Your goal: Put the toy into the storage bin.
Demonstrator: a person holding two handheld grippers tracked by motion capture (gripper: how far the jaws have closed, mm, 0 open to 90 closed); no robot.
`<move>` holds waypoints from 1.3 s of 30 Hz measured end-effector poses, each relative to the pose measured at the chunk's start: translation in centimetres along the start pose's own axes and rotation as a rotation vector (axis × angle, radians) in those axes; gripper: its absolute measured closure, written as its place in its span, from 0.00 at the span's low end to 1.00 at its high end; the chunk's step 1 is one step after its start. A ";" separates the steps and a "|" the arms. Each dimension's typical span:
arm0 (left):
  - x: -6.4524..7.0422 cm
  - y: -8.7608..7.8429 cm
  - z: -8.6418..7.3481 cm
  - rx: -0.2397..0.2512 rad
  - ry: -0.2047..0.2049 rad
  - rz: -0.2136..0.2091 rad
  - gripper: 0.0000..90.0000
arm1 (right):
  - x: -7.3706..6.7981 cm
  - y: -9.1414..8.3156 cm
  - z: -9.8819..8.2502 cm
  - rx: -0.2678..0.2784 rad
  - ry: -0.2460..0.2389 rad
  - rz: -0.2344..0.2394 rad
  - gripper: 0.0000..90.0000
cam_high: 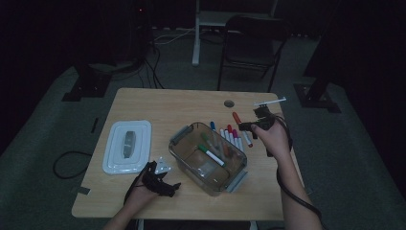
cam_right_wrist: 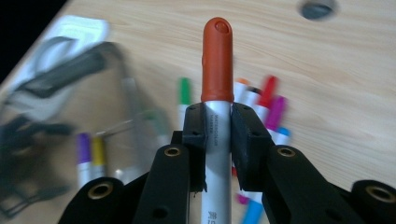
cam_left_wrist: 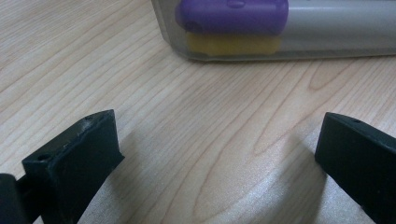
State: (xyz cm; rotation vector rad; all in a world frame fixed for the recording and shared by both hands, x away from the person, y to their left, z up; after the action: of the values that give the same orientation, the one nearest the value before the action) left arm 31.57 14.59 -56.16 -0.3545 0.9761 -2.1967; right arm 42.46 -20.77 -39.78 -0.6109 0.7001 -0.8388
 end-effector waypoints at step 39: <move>0.0 0.0 0.0 0.000 0.000 0.000 0.01 | -12.8 14.2 -5.2 -0.474 -0.306 0.140 0.85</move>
State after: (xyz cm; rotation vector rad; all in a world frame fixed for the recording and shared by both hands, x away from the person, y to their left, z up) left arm 31.57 14.59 -56.16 -0.3552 0.9756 -2.1970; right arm 38.81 -3.79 -49.30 -1.0777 0.6530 -0.4321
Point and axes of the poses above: each handheld gripper's, and its own axes: y roughly forward along the jaws, z roughly out of its top, x roughly to its right, the point moved 2 cm from there along y, roughly forward along the jaws, and after that the axes turned 1 degree about z, right-handed, at the moved point
